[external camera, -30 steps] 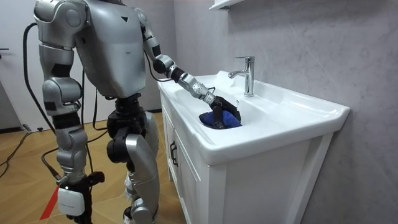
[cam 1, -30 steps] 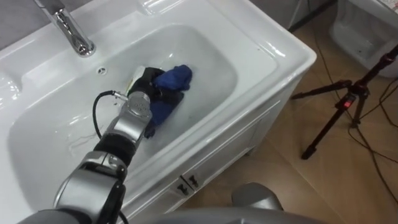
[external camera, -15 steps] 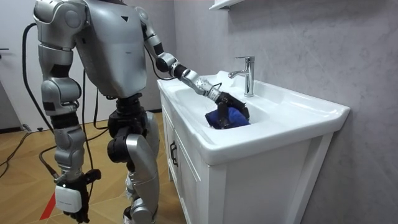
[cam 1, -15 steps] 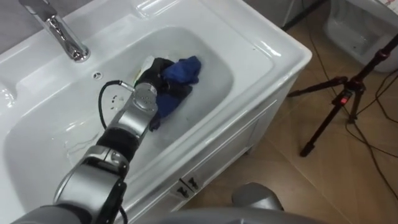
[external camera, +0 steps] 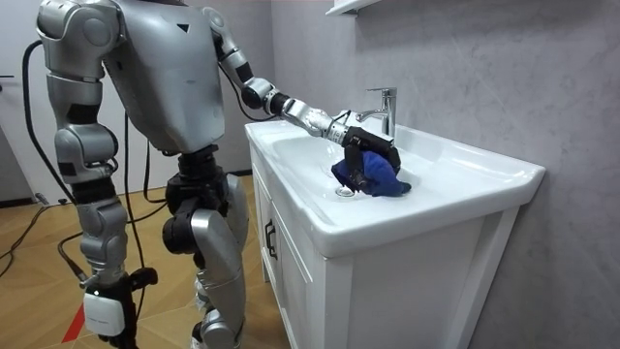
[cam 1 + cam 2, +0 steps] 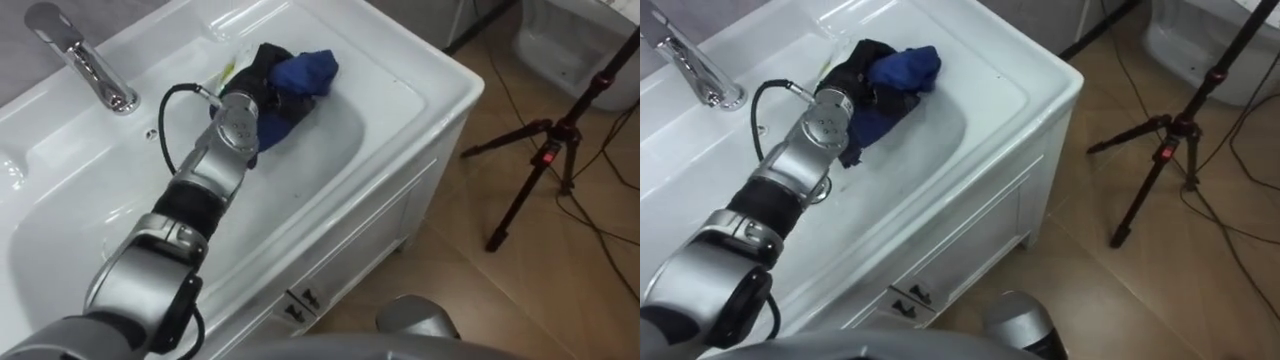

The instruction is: Wipe basin

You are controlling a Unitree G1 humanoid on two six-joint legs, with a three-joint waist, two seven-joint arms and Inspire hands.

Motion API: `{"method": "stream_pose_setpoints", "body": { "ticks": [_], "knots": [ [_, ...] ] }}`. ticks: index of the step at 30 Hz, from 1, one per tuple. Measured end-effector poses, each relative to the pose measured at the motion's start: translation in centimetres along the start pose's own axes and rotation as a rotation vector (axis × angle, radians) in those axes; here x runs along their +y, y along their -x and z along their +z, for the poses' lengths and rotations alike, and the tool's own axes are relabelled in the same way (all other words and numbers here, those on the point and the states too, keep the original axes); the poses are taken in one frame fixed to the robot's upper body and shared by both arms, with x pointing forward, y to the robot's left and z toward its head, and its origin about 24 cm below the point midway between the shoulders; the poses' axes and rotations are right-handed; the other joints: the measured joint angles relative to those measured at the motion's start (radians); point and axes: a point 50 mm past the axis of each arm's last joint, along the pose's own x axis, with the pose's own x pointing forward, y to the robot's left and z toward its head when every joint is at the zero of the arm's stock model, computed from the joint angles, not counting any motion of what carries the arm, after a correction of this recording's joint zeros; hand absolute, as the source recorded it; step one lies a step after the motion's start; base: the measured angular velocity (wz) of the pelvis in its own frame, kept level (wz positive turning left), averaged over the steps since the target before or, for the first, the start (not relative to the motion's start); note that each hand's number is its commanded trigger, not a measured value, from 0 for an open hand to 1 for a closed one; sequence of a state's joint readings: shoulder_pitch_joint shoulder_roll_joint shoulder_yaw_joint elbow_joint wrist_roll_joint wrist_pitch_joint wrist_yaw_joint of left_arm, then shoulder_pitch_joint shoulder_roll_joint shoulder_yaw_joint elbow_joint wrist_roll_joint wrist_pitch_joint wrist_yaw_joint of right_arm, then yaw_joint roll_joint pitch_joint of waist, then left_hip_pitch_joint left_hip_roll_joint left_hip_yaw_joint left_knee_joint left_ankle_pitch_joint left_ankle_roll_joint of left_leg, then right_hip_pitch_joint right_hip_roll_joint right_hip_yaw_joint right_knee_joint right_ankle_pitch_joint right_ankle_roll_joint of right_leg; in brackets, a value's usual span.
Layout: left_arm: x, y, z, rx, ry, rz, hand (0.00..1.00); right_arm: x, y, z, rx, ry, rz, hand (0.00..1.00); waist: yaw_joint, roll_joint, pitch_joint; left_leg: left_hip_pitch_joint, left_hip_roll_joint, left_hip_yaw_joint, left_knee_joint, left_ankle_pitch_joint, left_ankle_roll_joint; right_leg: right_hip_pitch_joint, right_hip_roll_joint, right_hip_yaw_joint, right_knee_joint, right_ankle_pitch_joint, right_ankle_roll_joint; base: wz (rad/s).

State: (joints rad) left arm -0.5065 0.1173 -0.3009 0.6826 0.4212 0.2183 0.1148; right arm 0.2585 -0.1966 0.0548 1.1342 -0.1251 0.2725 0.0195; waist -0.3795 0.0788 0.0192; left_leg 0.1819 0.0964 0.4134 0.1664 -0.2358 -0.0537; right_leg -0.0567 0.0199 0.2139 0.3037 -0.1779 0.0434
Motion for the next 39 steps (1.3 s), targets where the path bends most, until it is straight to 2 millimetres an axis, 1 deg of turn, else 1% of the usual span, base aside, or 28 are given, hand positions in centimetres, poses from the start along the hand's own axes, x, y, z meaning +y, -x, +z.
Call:
{"method": "stream_pose_setpoints", "body": {
  "ticks": [1, 3, 4, 7, 8, 9, 10, 13, 14, 16, 17, 19, 20, 21, 23, 25, 27, 29, 30, 31, 36, 39],
  "knots": [
    [0.0, 0.0, -0.3, 0.004, -0.053, 0.002, 1.0, 0.0, 0.0, 0.0, 0.002, 0.0, -0.003, 0.0, -0.001, -0.001, 0.0011, 0.002, 0.0, 0.003, -0.003, -0.001, -0.002, 0.001, 0.0, 0.0, -0.001, 0.001, 0.001, 0.0],
    [0.2, 0.0, -1.1, 0.024, -0.122, 0.005, 1.0, 0.0, 0.0, -0.2, 0.006, 0.0, -0.002, 0.0, 0.0, 0.005, 0.0, 0.003, 0.0, 0.008, -0.003, -0.003, -0.005, 0.001, 0.0, 0.002, -0.003, 0.004, 0.003, -0.02],
    [0.4, 0.0, -1.7, 0.04, -0.152, 0.009, 1.0, -0.1, 0.0, -0.2, 0.009, 0.001, -0.002, 0.0, 0.0, 0.008, 0.0018, 0.003, 0.0, 0.01, -0.008, -0.004, -0.005, 0.003, 0.002, 0.003, -0.014, 0.012, 0.004, -0.05],
    [0.8, 0.0, -3.0, 0.078, -0.233, 0.014, 1.0, -0.3, 0.0, -0.5, 0.02, 0.001, 0.0, 0.0, -0.001, 0.019, -0.0014, 0.005, 0.0, 0.008, -0.018, -0.004, -0.005, 0.011, 0.002, 0.001, -0.033, 0.022, 0.006, 0.0],
    [0.7, 0.1, -3.7, 0.105, -0.278, 0.009, 1.0, -0.4, -0.1, -0.8, 0.03, 0.002, -0.001, 0.0, 0.0, 0.02, 0.0001, 0.012, 0.001, 0.009, -0.018, -0.004, -0.005, 0.022, 0.001, 0.002, -0.038, 0.026, 0.006, 0.0],
    [0.6, 0.2, -4.6, 0.134, -0.3, -0.002, 1.0, -0.4, -0.1, -1.1, 0.038, 0.002, -0.002, 0.0, 0.002, 0.012, 0.0056, 0.019, 0.0, 0.011, -0.018, -0.004, -0.005, 0.033, 0.0, 0.003, -0.045, 0.027, 0.007, 0.0],
    [0.6, 0.4, -5.5, 0.16, -0.313, -0.009, 1.0, -0.5, -0.1, -1.3, 0.043, 0.001, -0.002, 0.0, 0.006, 0.015, 0.0033, 0.024, 0.0, 0.015, -0.019, -0.004, -0.005, 0.039, 0.0, 0.005, -0.049, 0.027, 0.007, -0.04],
    [0.9, 0.9, -7.4, 0.217, -0.359, -0.013, 1.0, -0.4, -0.1, -1.2, 0.042, 0.001, 0.008, 0.0, 0.008, 0.013, 0.0048, 0.023, 0.001, 0.016, -0.018, -0.004, -0.005, 0.039, -0.001, 0.005, -0.053, 0.028, 0.007, 0.0],
    [1.0, 1.0, -7.6, 0.228, -0.362, -0.015, 1.0, -0.3, -0.1, -1.2, 0.042, 0.001, 0.009, 0.0, 0.01, 0.012, 0.0049, 0.022, 0.001, 0.016, -0.018, -0.004, -0.005, 0.039, 0.0, 0.004, -0.055, 0.028, 0.007, 0.0],
    [0.8, 1.2, -8.4, 0.254, -0.393, -0.026, 1.0, -0.5, -0.1, -1.3, 0.047, 0.012, 0.003, 0.0, 0.029, 0.012, 0.0043, 0.021, 0.003, 0.016, -0.018, -0.004, -0.005, 0.043, 0.0, 0.005, -0.066, 0.032, 0.007, 0.0],
    [0.8, 1.4, -8.7, 0.258, -0.404, -0.028, 1.0, -0.6, -0.1, -1.3, 0.048, 0.016, 0.0, 0.0, 0.03, 0.012, 0.004, 0.022, 0.003, 0.016, -0.018, -0.004, -0.005, 0.044, 0.001, 0.005, -0.067, 0.032, 0.007, 0.0],
    [0.6, 2.0, -9.8, 0.293, -0.42, -0.036, 1.0, -0.7, -0.1, -1.4, 0.05, 0.035, -0.007, 0.0, 0.034, 0.011, 0.0023, 0.026, 0.004, 0.015, -0.017, -0.004, -0.005, 0.047, 0.002, 0.005, -0.066, 0.033, 0.006, 0.0],
    [0.6, 2.1, -10.1, 0.304, -0.423, -0.037, 1.0, -0.7, -0.1, -1.4, 0.05, 0.039, -0.008, 0.0, 0.036, 0.011, 0.0025, 0.029, 0.005, 0.015, -0.018, -0.004, -0.005, 0.049, 0.002, 0.006, -0.066, 0.033, 0.005, -0.05],
    [0.5, 2.5, -10.9, 0.333, -0.428, -0.04, 1.0, -0.8, -0.1, -1.4, 0.049, 0.039, -0.01, 0.0, 0.04, 0.009, 0.0029, 0.034, 0.006, 0.016, -0.018, -0.004, -0.005, 0.054, 0.003, 0.006, -0.067, 0.033, 0.005, 0.0],
    [0.2, 3.1, -11.9, 0.373, -0.426, -0.05, 1.0, -0.7, 0.0, -1.6, 0.054, 0.038, -0.008, 0.0, 0.043, 0.003, -0.0006, 0.039, 0.008, 0.016, -0.018, -0.004, -0.005, 0.061, 0.005, 0.003, -0.068, 0.033, 0.005, 0.0],
    [0.2, 3.6, -12.9, 0.422, -0.405, -0.047, 1.0, -0.5, 0.0, -2.0, 0.066, 0.033, -0.002, 0.0, 0.056, -0.007, -0.0062, 0.04, 0.012, 0.016, -0.018, -0.004, -0.006, 0.062, 0.008, 0.003, -0.07, 0.035, 0.001, 0.0],
    [0.3, 4.0, -13.8, 0.461, -0.383, -0.043, 1.0, -0.6, 0.0, -2.0, 0.068, 0.02, -0.007, 0.0, 0.06, -0.013, -0.0096, 0.04, 0.014, 0.016, -0.018, -0.004, -0.006, 0.062, 0.01, 0.003, -0.07, 0.037, -0.001, 0.0],
    [0.3, 4.2, -14.2, 0.477, -0.372, -0.037, 1.0, -0.7, 0.0, -1.9, 0.063, 0.011, -0.02, 0.0, 0.062, -0.015, -0.0097, 0.041, 0.015, 0.016, -0.017, -0.004, -0.006, 0.062, 0.011, 0.003, -0.068, 0.037, -0.002, 0.0],
    [0.2, 4.4, -14.5, 0.486, -0.377, -0.031, 1.0, -0.8, 0.0, -1.8, 0.058, 0.011, -0.03, 0.0, 0.061, -0.023, -0.0056, 0.042, 0.015, 0.016, -0.017, -0.004, -0.006, 0.062, 0.011, 0.004, -0.067, 0.038, -0.002, 0.0],
    [0.1, 4.6, -14.9, 0.496, -0.373, -0.023, 1.0, -0.8, 0.0, -1.7, 0.055, 0.012, -0.035, 0.0, 0.061, -0.023, -0.0075, 0.043, 0.016, 0.016, -0.018, -0.004, -0.006, 0.062, 0.013, 0.006, -0.067, 0.038, -0.003, 0.0],
    [-0.4, 5.4, -15.8, 0.508, -0.381, -0.009, 1.0, -0.8, 0.0, -1.7, 0.051, 0.017, -0.036, 0.0, 0.063, -0.025, -0.0079, 0.051, 0.016, 0.015, -0.025, -0.007, -0.012, 0.061, 0.018, 0.011, -0.068, 0.04, -0.002, -0.01],
    [-0.6, 5.5, -16.0, 0.504, -0.384, -0.002, 1.0, -0.8, 0.0, -1.9, 0.057, 0.017, -0.023, 0.0, 0.078, -0.03, -0.0106, 0.054, 0.015, 0.019, -0.031, -0.008, -0.012, 0.059, 0.02, 0.014, -0.065, 0.046, -0.002, -0.05]
  ]
}}
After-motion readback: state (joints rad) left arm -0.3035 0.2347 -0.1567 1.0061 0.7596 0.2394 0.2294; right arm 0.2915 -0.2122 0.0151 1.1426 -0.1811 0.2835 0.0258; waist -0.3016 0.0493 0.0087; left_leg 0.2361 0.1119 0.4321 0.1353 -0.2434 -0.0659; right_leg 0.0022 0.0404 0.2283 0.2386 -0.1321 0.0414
